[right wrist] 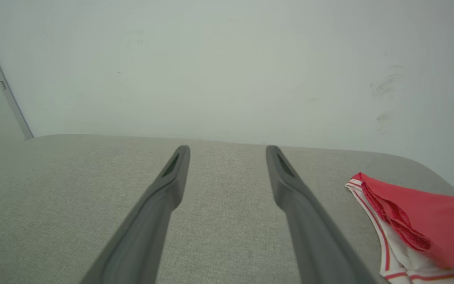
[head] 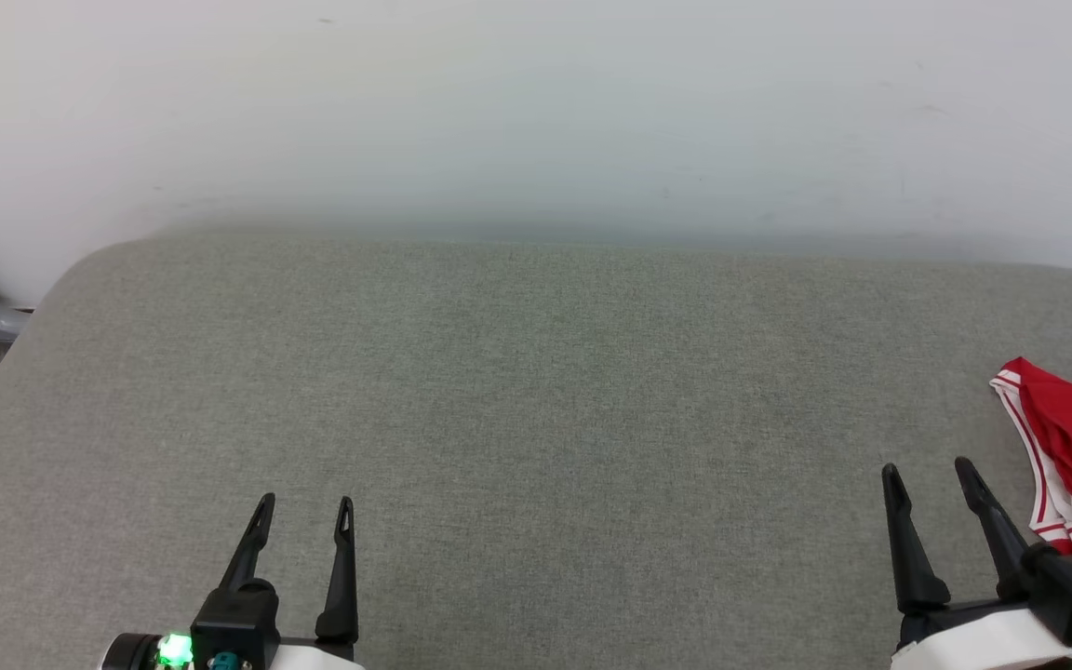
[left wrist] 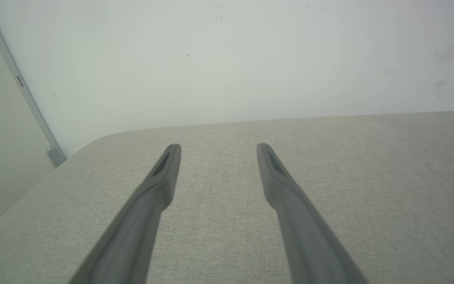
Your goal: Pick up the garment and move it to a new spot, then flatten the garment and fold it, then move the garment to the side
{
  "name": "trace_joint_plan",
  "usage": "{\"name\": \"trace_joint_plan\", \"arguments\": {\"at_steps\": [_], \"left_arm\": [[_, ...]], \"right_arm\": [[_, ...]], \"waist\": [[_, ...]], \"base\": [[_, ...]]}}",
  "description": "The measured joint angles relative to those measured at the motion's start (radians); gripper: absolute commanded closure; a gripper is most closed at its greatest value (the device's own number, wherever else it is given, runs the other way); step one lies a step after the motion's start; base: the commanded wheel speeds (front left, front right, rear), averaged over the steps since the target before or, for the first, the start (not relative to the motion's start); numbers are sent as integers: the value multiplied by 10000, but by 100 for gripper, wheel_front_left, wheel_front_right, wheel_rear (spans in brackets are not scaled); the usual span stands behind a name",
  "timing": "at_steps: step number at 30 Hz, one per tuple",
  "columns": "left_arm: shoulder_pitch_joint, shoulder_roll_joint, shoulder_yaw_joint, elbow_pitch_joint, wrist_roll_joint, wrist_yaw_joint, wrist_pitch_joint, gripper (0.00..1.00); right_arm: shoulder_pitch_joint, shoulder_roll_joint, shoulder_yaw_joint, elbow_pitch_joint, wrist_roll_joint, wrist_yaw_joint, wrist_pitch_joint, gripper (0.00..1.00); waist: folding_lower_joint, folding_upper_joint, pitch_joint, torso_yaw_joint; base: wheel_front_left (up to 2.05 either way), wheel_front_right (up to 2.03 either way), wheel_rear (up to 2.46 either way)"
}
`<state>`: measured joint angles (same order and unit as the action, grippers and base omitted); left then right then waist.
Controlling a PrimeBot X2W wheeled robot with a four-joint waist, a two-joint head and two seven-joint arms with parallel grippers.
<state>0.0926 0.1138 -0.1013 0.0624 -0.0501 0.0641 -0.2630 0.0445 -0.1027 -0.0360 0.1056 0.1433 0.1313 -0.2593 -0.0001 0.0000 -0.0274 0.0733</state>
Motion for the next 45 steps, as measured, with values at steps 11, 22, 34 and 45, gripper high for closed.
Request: {"name": "trace_joint_plan", "arguments": {"at_steps": [11, 22, 34, 45], "left_arm": [[231, -48, 59, -8, -75, -132, 2, 0], [331, -138, 96, 12, -123, -263, 2, 0], [548, -263, 123, 541, -420, -380, 125, 100], [365, -295, 407, 719, -2472, -569, 606, 100]], "right_arm": [[947, 393, -242, -416, 31, 0, -29, 0], [1198, 470, -284, -773, -144, 0, -29, 0], [1252, 485, -261, -311, 67, 2, 71, 100], [1117, 485, -301, -63, 2040, 2, 550, 100]], "waist": [[0, 0, -214, -108], [0, 0, -333, -210], [2, 0, -366, -223], [2, 0, -310, -266]], "base": [[0, 0, 0], [0, 0, 0], [0, 0, 0], [0, 0, 0]]}}
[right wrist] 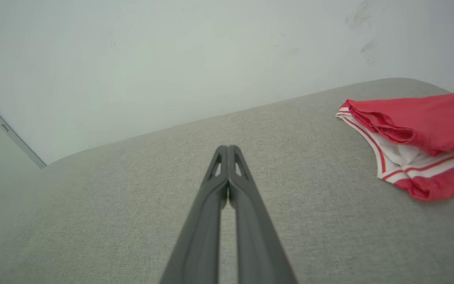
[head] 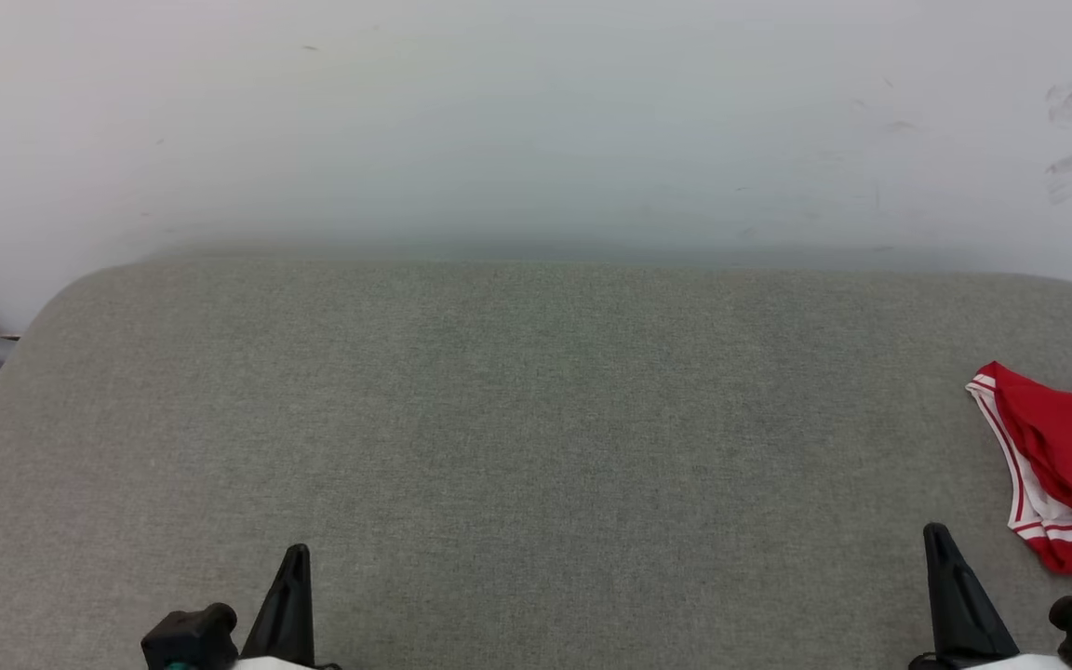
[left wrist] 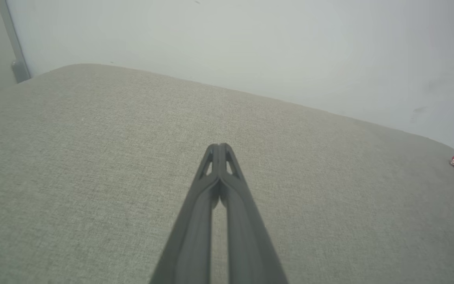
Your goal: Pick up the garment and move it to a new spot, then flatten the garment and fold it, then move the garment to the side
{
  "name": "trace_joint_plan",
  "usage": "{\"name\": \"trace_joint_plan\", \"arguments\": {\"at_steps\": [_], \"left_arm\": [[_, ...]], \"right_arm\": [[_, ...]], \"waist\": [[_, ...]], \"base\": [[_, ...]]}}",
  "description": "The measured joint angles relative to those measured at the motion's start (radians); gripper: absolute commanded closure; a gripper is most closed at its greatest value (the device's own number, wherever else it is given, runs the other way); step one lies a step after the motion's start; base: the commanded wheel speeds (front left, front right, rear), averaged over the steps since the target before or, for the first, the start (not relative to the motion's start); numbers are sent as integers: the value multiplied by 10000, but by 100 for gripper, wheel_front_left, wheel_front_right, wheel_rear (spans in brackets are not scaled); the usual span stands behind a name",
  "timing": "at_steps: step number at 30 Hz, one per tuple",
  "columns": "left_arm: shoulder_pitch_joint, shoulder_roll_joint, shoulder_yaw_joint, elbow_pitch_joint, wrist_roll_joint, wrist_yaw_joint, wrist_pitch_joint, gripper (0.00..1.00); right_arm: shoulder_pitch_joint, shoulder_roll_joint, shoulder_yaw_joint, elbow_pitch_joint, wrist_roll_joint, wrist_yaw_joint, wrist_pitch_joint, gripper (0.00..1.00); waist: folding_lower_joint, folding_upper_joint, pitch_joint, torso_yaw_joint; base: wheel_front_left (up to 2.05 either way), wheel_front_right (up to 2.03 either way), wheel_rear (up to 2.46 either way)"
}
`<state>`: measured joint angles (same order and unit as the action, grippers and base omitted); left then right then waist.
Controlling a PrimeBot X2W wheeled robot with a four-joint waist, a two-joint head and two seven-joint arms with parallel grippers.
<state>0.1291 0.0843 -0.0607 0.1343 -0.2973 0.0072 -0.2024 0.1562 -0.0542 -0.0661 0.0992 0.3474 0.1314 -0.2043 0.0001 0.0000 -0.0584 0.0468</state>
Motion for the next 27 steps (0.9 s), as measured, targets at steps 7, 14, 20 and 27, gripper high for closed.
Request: {"name": "trace_joint_plan", "arguments": {"at_steps": [7, 14, 20, 27], "left_arm": [[-221, -21, 140, 107, -1292, -138, 326, 100], [-455, -56, 341, 232, -2648, -253, 644, 100], [-585, -73, 428, 291, -3446, -339, 846, 100], [-783, -109, 593, 362, -4477, -456, 1078, 100]], "right_arm": [[-304, 0, -40, 127, 1248, 0, 295, 100], [-569, 0, -79, 288, 2558, 0, 633, 100], [-704, 0, -105, 372, 3338, 0, 821, 100], [-900, -2, -144, 489, 4335, -2, 1057, 100]], "waist": [[0, 0, 38, -29], [0, 0, 81, -61], [0, 0, 108, -82], [0, 0, 146, -111]], "base": [[0, 0, 0], [0, 0, 0], [0, 0, 0], [0, 0, 0]]}}
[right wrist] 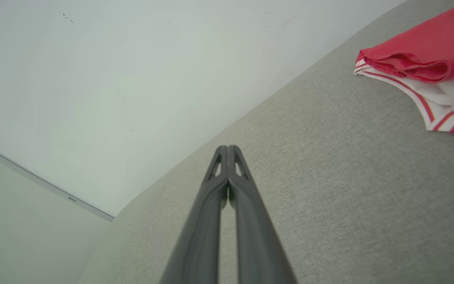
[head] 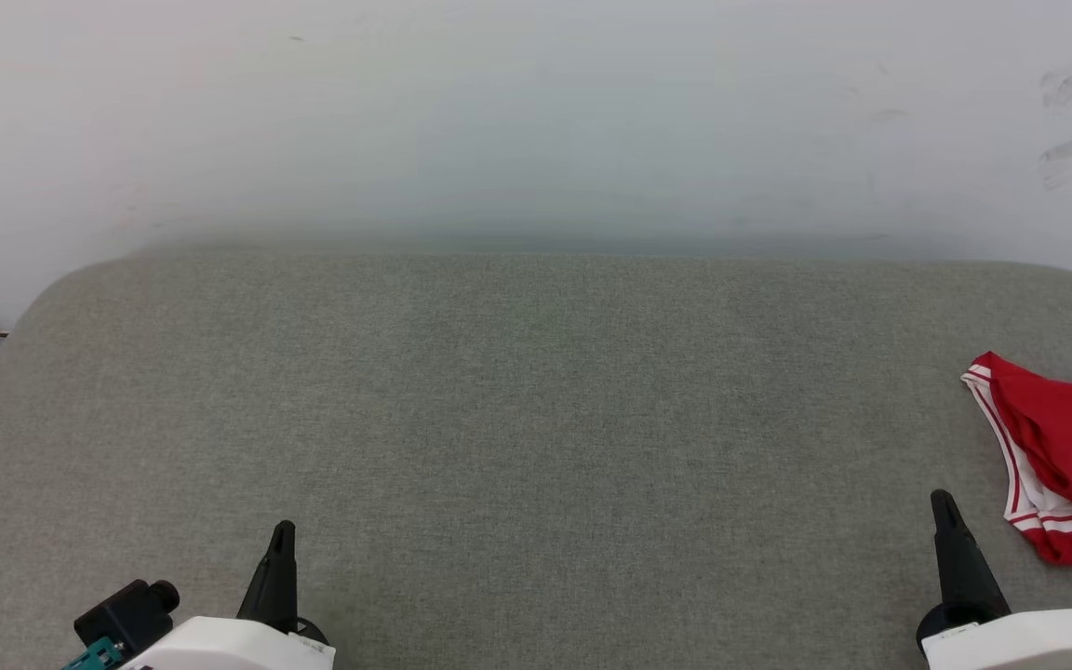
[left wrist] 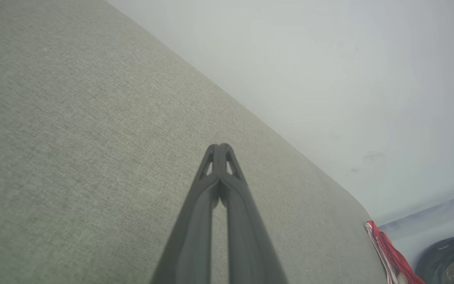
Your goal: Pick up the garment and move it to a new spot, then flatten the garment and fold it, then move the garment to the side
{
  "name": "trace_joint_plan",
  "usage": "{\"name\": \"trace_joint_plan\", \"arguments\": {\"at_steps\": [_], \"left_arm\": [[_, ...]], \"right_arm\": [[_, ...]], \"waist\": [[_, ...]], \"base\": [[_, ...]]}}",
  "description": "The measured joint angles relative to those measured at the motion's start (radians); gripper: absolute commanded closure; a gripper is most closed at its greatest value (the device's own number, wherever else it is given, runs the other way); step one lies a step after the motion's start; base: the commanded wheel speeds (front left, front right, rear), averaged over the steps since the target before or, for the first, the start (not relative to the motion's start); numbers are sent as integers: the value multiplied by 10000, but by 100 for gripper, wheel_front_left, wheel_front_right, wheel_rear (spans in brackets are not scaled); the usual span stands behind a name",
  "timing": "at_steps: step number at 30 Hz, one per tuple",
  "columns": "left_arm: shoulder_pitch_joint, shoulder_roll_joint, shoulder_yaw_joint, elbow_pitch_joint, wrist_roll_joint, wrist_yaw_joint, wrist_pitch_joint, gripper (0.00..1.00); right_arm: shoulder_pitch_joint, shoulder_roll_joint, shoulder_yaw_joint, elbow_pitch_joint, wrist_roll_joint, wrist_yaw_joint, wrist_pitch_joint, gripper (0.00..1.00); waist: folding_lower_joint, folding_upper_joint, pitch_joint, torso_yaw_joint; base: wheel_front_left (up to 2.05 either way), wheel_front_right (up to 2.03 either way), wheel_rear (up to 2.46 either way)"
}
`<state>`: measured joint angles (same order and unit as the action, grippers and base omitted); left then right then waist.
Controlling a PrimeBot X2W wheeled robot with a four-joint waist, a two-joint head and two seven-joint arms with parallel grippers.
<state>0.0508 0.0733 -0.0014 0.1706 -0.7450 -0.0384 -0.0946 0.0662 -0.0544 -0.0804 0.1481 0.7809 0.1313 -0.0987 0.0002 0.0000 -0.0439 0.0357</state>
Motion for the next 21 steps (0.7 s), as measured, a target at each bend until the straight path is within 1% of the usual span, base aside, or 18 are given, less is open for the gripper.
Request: {"name": "trace_joint_plan", "arguments": {"at_steps": [19, 21], "left_arm": [[-437, -88, 355, 245, -2598, -267, 644, 100], [-471, -94, 368, 253, -2725, -284, 654, 100]], "right_arm": [[-462, 0, -79, 288, 2500, -2, 637, 100], [-468, 0, -79, 303, 2608, -2, 652, 100]], "waist": [[0, 0, 107, -82], [0, 0, 113, -86]], "base": [[0, 0, 0], [0, 0, 0]]}}
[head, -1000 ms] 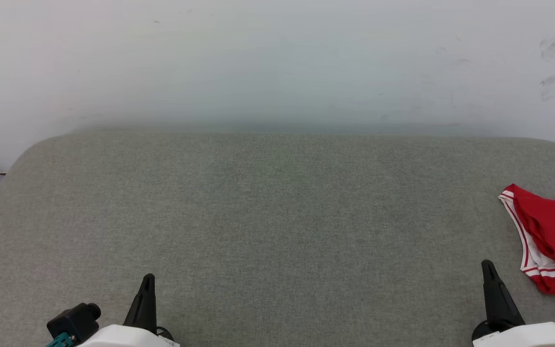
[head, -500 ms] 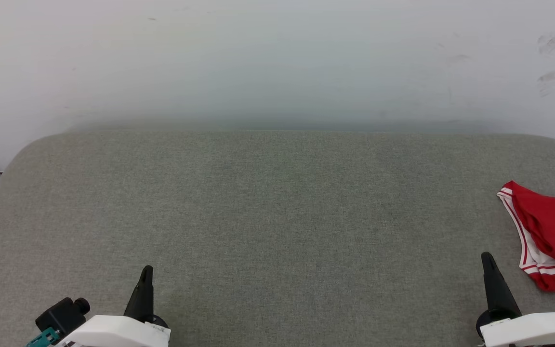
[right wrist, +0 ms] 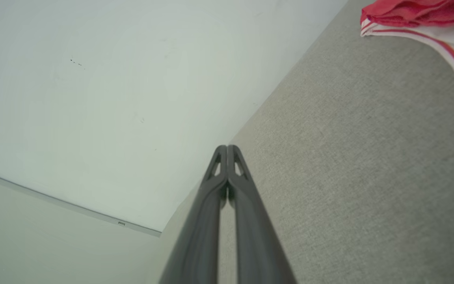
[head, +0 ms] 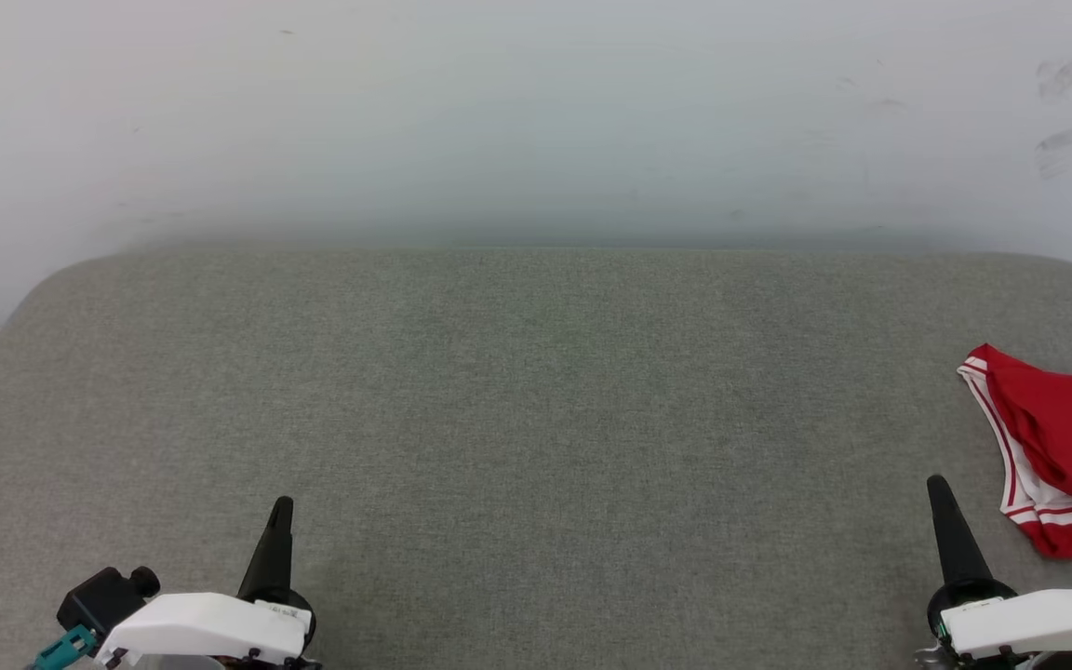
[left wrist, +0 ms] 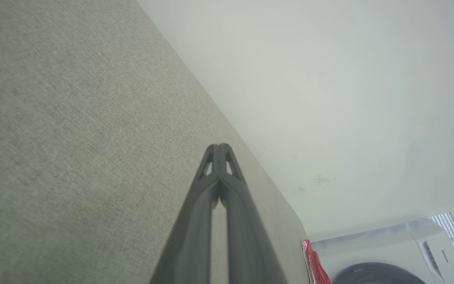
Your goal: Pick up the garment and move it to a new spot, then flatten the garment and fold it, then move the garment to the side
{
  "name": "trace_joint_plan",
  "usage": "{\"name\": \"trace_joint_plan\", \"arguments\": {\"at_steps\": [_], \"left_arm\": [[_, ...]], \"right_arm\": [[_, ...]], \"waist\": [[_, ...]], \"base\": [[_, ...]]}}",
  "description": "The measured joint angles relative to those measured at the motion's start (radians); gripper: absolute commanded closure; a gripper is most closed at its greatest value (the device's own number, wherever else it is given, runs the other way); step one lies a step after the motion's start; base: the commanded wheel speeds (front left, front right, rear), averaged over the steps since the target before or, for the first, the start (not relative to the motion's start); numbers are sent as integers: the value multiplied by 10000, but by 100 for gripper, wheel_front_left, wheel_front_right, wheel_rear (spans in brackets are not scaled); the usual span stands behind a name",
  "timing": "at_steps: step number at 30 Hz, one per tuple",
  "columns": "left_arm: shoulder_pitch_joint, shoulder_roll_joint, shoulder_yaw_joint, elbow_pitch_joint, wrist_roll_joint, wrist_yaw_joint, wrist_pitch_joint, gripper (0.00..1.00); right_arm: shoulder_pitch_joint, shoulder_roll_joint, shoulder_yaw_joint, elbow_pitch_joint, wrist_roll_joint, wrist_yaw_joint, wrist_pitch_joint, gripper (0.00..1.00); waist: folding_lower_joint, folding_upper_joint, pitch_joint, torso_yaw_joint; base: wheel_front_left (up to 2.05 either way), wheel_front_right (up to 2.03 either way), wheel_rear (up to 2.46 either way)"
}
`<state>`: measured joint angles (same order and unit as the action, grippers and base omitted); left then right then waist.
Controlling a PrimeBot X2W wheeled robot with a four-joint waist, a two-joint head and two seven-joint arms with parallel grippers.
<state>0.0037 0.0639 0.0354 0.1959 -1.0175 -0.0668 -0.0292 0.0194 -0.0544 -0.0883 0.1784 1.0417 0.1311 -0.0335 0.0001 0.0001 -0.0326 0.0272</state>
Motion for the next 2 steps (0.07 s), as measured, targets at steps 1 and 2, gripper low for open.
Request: {"name": "trace_joint_plan", "arguments": {"at_steps": [1, 2], "left_arm": [[-40, -4, 13, 6, -115, -13, 19, 100], [-80, -8, 23, 10, -228, -29, 63, 100]], "right_arm": [[-18, 0, -8, 13, 115, 0, 40, 100], [-55, 0, -8, 31, 240, 0, 77, 100]], "waist": [[0, -1, 5, -4], [0, 0, 11, -8]], "base": [[0, 0, 0], [0, 0, 0]]}}
